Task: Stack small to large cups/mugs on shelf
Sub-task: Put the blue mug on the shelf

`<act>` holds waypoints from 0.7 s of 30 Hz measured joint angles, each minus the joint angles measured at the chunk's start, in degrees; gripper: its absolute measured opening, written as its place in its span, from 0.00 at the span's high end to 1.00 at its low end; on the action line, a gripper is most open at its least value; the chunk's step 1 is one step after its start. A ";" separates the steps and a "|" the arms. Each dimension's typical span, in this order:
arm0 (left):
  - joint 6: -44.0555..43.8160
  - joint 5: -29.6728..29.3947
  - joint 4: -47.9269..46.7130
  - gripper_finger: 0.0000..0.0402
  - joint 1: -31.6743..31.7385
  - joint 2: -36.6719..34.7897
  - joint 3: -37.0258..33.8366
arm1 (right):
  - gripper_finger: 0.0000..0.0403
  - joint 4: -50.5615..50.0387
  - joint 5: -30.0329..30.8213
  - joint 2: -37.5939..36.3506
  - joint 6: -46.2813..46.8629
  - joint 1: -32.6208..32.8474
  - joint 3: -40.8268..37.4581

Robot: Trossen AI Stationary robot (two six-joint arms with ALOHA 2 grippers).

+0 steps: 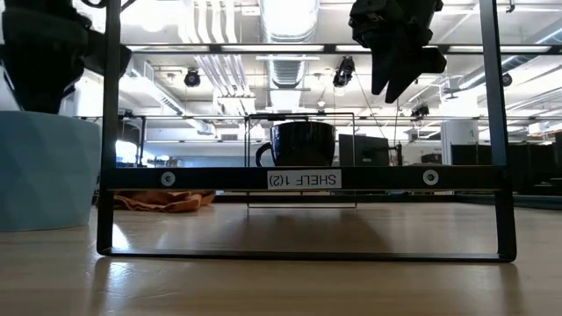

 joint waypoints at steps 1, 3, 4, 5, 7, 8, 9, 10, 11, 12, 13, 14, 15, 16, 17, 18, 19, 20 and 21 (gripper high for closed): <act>0.04 0.00 1.10 0.74 0.00 -0.32 -0.78 | 0.59 0.00 0.02 0.00 0.04 0.00 0.00; 0.19 -0.08 2.59 0.74 0.00 -0.68 -2.01 | 0.59 0.00 0.01 0.00 0.08 0.00 0.00; 0.55 -0.07 3.30 0.75 0.00 -0.75 -2.39 | 0.59 -0.01 0.01 0.00 0.09 0.00 0.00; 0.99 -0.09 3.71 0.75 0.00 -0.82 -2.64 | 0.59 -0.04 0.00 0.00 0.10 0.00 0.00; 1.57 -0.73 4.14 0.78 0.00 -0.97 -3.11 | 0.59 -0.04 0.00 0.00 0.19 0.00 0.00; 1.93 -1.48 4.32 0.80 0.00 -0.97 -3.27 | 0.59 -0.04 0.00 0.00 0.20 0.00 0.00; 2.76 -1.70 4.69 0.82 0.05 -0.97 -3.55 | 0.59 -0.04 0.00 0.00 0.22 0.00 0.00; 3.92 -1.70 5.24 0.85 0.29 -0.92 -3.88 | 0.59 -0.04 0.00 0.00 0.22 0.00 0.00; 5.20 -1.67 6.20 0.88 0.63 -0.86 -4.29 | 0.59 -0.06 0.00 0.00 0.22 0.00 0.00; 6.43 -1.70 7.21 0.92 0.95 -0.76 -4.64 | 0.59 -0.10 0.00 0.00 0.22 0.00 0.00; 7.85 -1.69 8.20 0.95 1.29 -0.76 -4.88 | 0.59 -0.26 0.00 0.00 0.22 0.00 0.00; 8.80 -1.87 9.44 0.97 1.74 -0.76 -5.06 | 0.59 -0.57 -0.02 0.00 0.32 0.00 0.00; 10.13 -2.31 10.35 0.98 2.26 -0.68 -5.02 | 0.59 -0.96 -0.02 0.00 0.50 0.00 0.00; 11.11 -2.74 10.87 0.98 2.87 -0.66 -5.02 | 0.59 -1.35 -0.02 0.00 0.65 0.00 0.00; 12.25 -3.52 10.68 0.98 3.64 -0.65 -4.74 | 0.59 -1.77 -0.02 0.00 0.93 0.00 0.00; 13.62 -4.15 10.26 0.98 4.60 -0.65 -4.30 | 0.59 -2.09 -0.02 0.00 1.12 0.00 0.00; 14.92 -4.63 10.02 0.98 5.79 -0.65 -3.76 | 0.59 -2.37 -0.02 0.00 1.45 0.00 0.00; 16.46 -4.66 9.69 0.99 6.99 -0.66 -2.95 | 0.59 -2.73 -0.05 0.00 1.89 0.10 0.00; 18.28 -4.61 9.49 0.99 8.19 -0.72 -2.03 | 0.60 -3.15 0.00 0.00 2.23 0.21 -0.02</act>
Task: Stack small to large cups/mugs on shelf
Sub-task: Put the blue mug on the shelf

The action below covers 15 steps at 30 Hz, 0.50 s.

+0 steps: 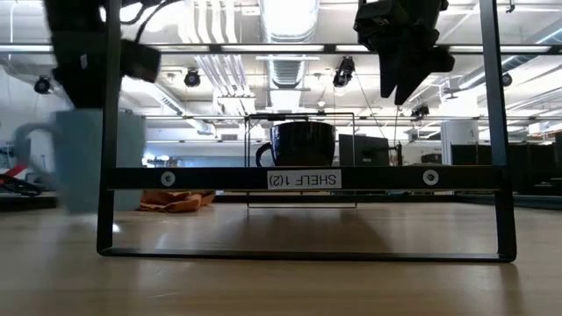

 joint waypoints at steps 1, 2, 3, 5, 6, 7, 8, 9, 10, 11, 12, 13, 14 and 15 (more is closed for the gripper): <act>2.18 -0.02 -0.41 0.99 1.24 -0.06 1.19 | 0.60 -0.29 -0.01 0.00 0.36 0.10 0.00; 4.44 0.04 -0.97 0.99 2.46 -0.10 2.67 | 0.60 -0.41 0.01 0.00 0.94 0.37 0.00; 6.71 0.14 -1.60 0.99 3.63 -0.09 4.23 | 0.61 -0.54 0.00 0.00 1.42 0.58 0.00; 11.38 0.30 -2.68 0.99 5.91 0.33 7.82 | 0.62 -0.84 0.00 0.00 2.03 1.14 0.00; 13.97 0.37 -2.64 0.99 6.90 0.70 9.53 | 0.63 -0.93 0.00 0.00 2.39 1.46 0.00; 16.25 0.36 -2.59 0.99 7.83 1.22 11.41 | 0.63 -0.93 -0.02 0.00 2.94 1.87 0.00; 18.66 0.35 -2.39 0.99 8.67 1.92 13.25 | 0.64 -0.91 -0.02 0.00 3.68 2.25 0.00; 20.96 0.33 -2.35 0.99 9.47 2.87 15.07 | 0.65 -0.91 -0.04 0.00 4.67 2.61 0.00; 23.33 0.34 -2.32 0.99 10.23 4.01 16.85 | 0.66 -0.90 -0.08 0.00 5.77 2.96 0.01; 25.72 0.37 -2.44 0.99 10.91 5.31 18.60 | 0.66 -0.83 -0.18 0.00 6.79 3.40 0.00; 28.26 0.37 -2.49 0.99 11.59 6.68 20.28 | 0.67 -0.70 -0.24 0.00 7.82 3.77 0.00; 30.59 0.39 -2.45 0.99 12.26 8.31 22.02 | 0.68 -0.46 -0.24 0.00 8.81 4.20 0.00; 32.86 0.46 -2.41 0.99 12.88 9.92 23.86 | 0.69 -0.06 -0.25 0.00 9.71 4.68 -0.04; 35.03 0.74 -2.28 0.99 13.44 11.63 25.59 | 0.70 0.55 -0.32 0.00 10.70 5.21 -0.04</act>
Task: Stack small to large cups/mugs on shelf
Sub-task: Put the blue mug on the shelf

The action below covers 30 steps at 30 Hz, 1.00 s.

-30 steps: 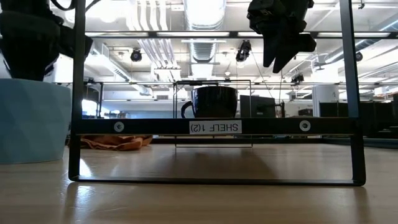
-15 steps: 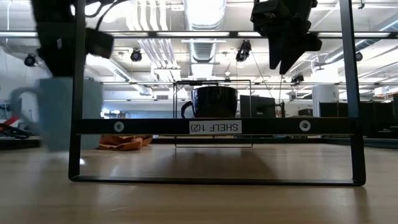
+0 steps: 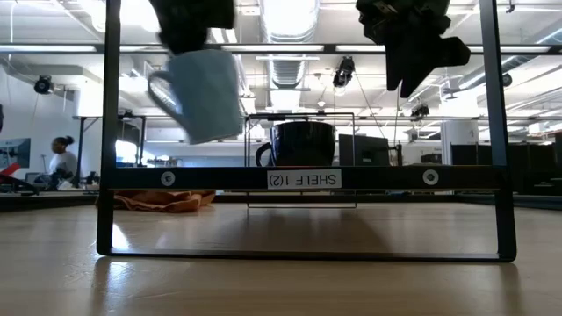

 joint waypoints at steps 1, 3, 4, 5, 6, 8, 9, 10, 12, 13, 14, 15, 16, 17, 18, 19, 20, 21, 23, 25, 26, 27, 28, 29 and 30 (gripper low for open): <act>2.08 0.72 0.03 0.99 0.56 1.70 1.64 | 0.71 0.78 -0.08 0.00 1.04 0.48 0.00; 6.10 2.72 -0.03 1.00 1.35 5.11 4.87 | 0.73 2.14 0.07 0.00 3.29 1.35 -0.01; 8.01 3.30 -0.01 1.00 1.55 6.71 6.43 | 0.75 2.88 0.32 0.00 4.38 1.65 0.00; 9.96 3.61 0.08 1.00 1.64 8.36 8.10 | 0.77 3.80 0.84 0.00 5.46 1.93 -0.01; 11.77 3.80 0.11 1.00 1.64 9.93 9.66 | 0.79 4.65 1.62 0.00 6.59 2.19 0.00; 14.82 4.11 0.05 1.00 1.71 12.78 12.75 | 0.83 5.84 3.13 0.00 9.44 2.63 0.00; 16.11 4.70 0.01 1.00 1.73 14.04 14.21 | 0.85 6.29 3.63 0.00 10.72 2.79 0.00; 17.36 5.40 -0.02 1.00 1.75 15.23 15.58 | 0.87 6.57 4.13 0.00 11.87 3.01 0.00; 19.51 6.06 0.09 1.00 1.75 17.36 18.04 | 0.90 6.77 4.84 0.00 13.77 3.57 0.00; 20.57 6.15 0.03 1.00 1.75 18.41 19.21 | 0.91 7.17 4.87 0.00 14.54 3.84 -0.02; 21.43 6.28 -0.02 1.00 1.80 19.41 20.27 | 0.92 7.70 4.91 0.00 15.28 4.13 -0.02; 22.02 6.58 0.02 1.00 1.90 20.28 21.21 | 0.93 7.89 5.00 0.00 16.09 4.48 -0.04; 22.54 6.96 0.13 1.00 1.94 21.04 21.98 | 0.94 7.82 5.26 0.00 16.89 4.86 -0.08; 23.20 7.50 0.09 1.00 1.97 21.95 22.89 | 0.94 7.78 5.75 0.00 17.65 5.29 -0.11; 23.52 7.74 0.05 1.00 1.99 22.64 23.69 | 0.95 7.79 6.20 0.00 18.39 5.72 -0.11; 23.93 7.77 0.05 1.00 1.99 23.26 24.37 | 0.95 7.79 6.43 0.00 19.12 6.06 -0.11; 24.65 7.77 0.14 1.00 1.99 23.88 25.05 | 0.95 7.78 6.53 0.00 19.67 6.33 -0.11; 25.26 7.77 0.35 1.00 1.99 24.28 25.54 | 0.95 7.81 6.67 0.00 20.27 6.55 -0.11; 26.43 7.76 0.92 1.00 1.99 25.29 26.41 | 0.96 7.85 7.61 0.01 21.74 7.05 -0.11; 26.65 7.76 1.15 1.00 2.21 26.28 27.24 | 0.96 8.29 8.09 0.27 22.59 7.19 -0.11; 26.65 7.77 1.18 1.00 2.31 26.74 27.49 | 0.96 8.62 8.26 0.33 22.73 7.31 -0.11; 26.67 7.79 1.11 1.00 2.40 27.09 27.67 | 0.96 9.17 8.52 0.37 22.73 7.40 -0.11; 26.72 7.77 1.14 1.00 2.52 27.41 27.73 | 0.96 9.81 8.83 0.42 22.72 7.46 -0.11; 26.74 7.79 1.14 1.00 2.66 27.66 27.79 | 0.96 10.52 9.21 0.48 22.68 7.57 -0.11; 26.72 7.77 1.14 1.00 2.81 27.83 27.79 | 0.96 11.14 9.47 0.48 22.65 7.66 -0.11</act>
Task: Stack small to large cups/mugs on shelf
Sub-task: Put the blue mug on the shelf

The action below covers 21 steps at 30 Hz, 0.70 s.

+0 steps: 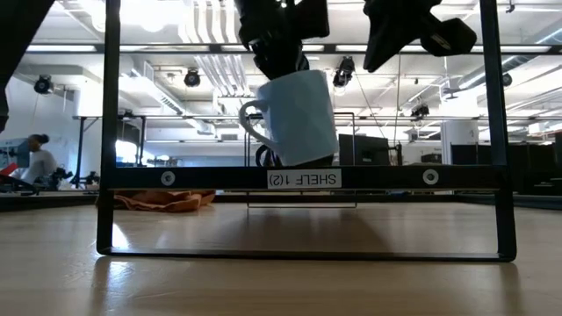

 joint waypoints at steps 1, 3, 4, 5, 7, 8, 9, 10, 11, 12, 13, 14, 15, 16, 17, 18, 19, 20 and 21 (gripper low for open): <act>0.02 -0.04 0.00 1.00 0.24 0.07 -0.10 | 0.96 0.13 0.07 0.02 -0.07 0.05 0.00; 0.02 -0.02 0.00 0.98 0.58 0.18 -0.25 | 0.96 0.11 0.20 0.02 -0.45 0.31 -0.02; 0.02 -0.04 0.00 0.97 0.72 0.18 -0.31 | 0.96 0.10 0.43 0.02 -0.60 0.42 -0.02; 0.02 -0.10 0.06 0.96 0.95 0.18 -0.33 | 0.96 0.04 0.47 0.00 -0.63 0.52 -0.02; 0.06 -0.05 0.41 0.93 1.38 0.18 -0.37 | 0.96 0.02 0.50 -0.06 -0.97 0.90 -0.02; 0.24 0.14 0.52 0.92 1.61 0.18 -0.37 | 0.96 0.01 0.50 -0.17 -1.19 1.10 -0.02; 0.90 0.42 0.70 0.91 1.79 0.18 -0.37 | 0.96 0.02 0.49 -0.46 -1.58 1.31 -0.02; 1.30 0.76 0.78 0.90 1.90 0.18 -0.49 | 0.96 0.10 0.51 -0.76 -1.84 1.57 -0.02; 1.56 1.05 0.89 0.89 2.04 0.18 -0.75 | 0.96 0.08 0.59 -1.22 -2.07 1.73 -0.01; 1.88 1.19 1.13 0.88 2.14 0.18 -0.89 | 0.96 0.08 1.13 -1.67 -2.11 2.03 -0.02; 2.15 1.67 1.55 0.87 2.24 0.18 -0.97 | 0.96 0.10 1.75 -2.09 -2.11 2.31 0.00; 2.30 2.28 1.82 0.86 2.36 0.18 -1.01 | 0.96 0.03 2.50 -2.67 -1.98 2.60 0.00; 2.39 2.70 1.87 0.85 2.45 0.18 -1.03 | 0.96 0.03 3.29 -3.14 -1.86 2.78 0.00; 2.43 2.98 1.93 0.84 2.51 0.18 -1.05 | 0.96 0.00 4.04 -3.77 -1.85 2.90 0.00; 2.47 3.08 2.15 0.83 2.57 0.18 -1.05 | 0.96 -0.25 4.64 -4.44 -1.83 2.94 0.00; 2.47 3.13 2.37 0.83 2.73 0.18 -1.07 | 0.96 -0.61 5.24 -4.89 -1.78 2.94 0.00; 2.45 3.13 2.42 0.83 2.85 0.18 -1.07 | 0.96 -1.00 5.90 -5.50 -1.72 2.94 0.00; 2.43 3.13 2.39 0.83 2.89 0.18 -1.07 | 0.96 -1.64 6.20 -5.92 -1.70 2.90 0.00; 2.43 3.13 2.38 0.83 2.92 0.18 -1.07 | 0.96 -2.39 6.46 -6.23 -1.60 2.88 0.00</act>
